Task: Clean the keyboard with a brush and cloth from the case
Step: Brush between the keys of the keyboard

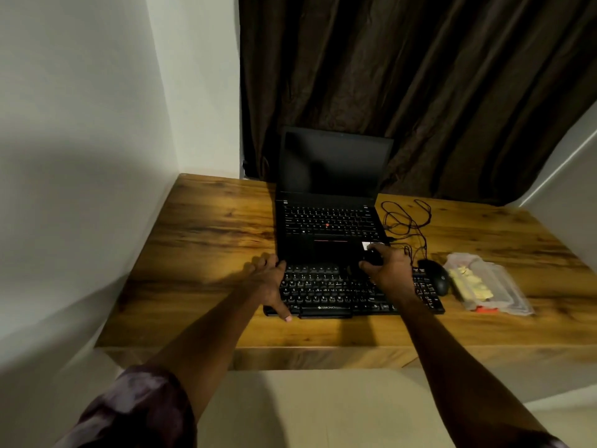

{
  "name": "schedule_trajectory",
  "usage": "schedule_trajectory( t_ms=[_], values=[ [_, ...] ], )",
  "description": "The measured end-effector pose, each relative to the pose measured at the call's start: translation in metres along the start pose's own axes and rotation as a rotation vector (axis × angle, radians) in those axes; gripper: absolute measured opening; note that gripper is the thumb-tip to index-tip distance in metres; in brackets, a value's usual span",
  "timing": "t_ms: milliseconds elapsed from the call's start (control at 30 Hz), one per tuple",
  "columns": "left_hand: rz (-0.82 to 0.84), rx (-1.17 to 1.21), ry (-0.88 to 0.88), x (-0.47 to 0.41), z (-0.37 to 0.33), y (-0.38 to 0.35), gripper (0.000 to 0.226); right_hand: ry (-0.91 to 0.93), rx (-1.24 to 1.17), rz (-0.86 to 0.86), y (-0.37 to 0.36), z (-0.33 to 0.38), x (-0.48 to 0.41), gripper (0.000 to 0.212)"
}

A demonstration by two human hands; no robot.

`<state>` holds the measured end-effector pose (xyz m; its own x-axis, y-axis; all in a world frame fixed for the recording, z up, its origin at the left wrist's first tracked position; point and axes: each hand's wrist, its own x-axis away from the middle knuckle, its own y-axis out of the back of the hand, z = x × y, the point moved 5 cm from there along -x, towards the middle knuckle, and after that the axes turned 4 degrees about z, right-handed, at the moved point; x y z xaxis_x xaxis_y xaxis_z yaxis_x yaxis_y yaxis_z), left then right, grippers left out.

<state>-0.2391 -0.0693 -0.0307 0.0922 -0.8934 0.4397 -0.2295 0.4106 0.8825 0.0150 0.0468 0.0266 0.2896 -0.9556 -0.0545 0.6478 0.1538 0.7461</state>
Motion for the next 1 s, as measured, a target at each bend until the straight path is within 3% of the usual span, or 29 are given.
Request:
schedule_trajectory(
  t_ms=[167,400,500,633,800,1000],
  values=[
    [-0.011,0.055,-0.009,0.001,0.001,-0.001,0.145,-0.054,-0.128,0.020,-0.005,-0.003,-0.001,0.039],
    [-0.016,0.095,-0.018,0.003,-0.001,-0.001,0.145,-0.134,-0.008,-0.137,0.042,-0.049,0.000,0.032],
    [-0.029,0.109,-0.027,0.002,0.001,-0.004,0.147,-0.069,0.067,-0.131,0.040,-0.034,0.001,0.032],
    [-0.053,0.116,-0.048,0.001,0.003,-0.005,0.147,-0.038,-0.001,-0.055,0.013,-0.007,-0.001,0.047],
    [-0.068,0.140,-0.057,0.003,0.005,-0.005,0.147,-0.044,-0.060,-0.017,0.003,0.002,-0.004,0.048],
    [-0.079,0.242,-0.074,0.008,0.007,-0.008,0.146,-0.105,0.057,-0.122,0.027,-0.018,0.000,0.040]
  ],
)
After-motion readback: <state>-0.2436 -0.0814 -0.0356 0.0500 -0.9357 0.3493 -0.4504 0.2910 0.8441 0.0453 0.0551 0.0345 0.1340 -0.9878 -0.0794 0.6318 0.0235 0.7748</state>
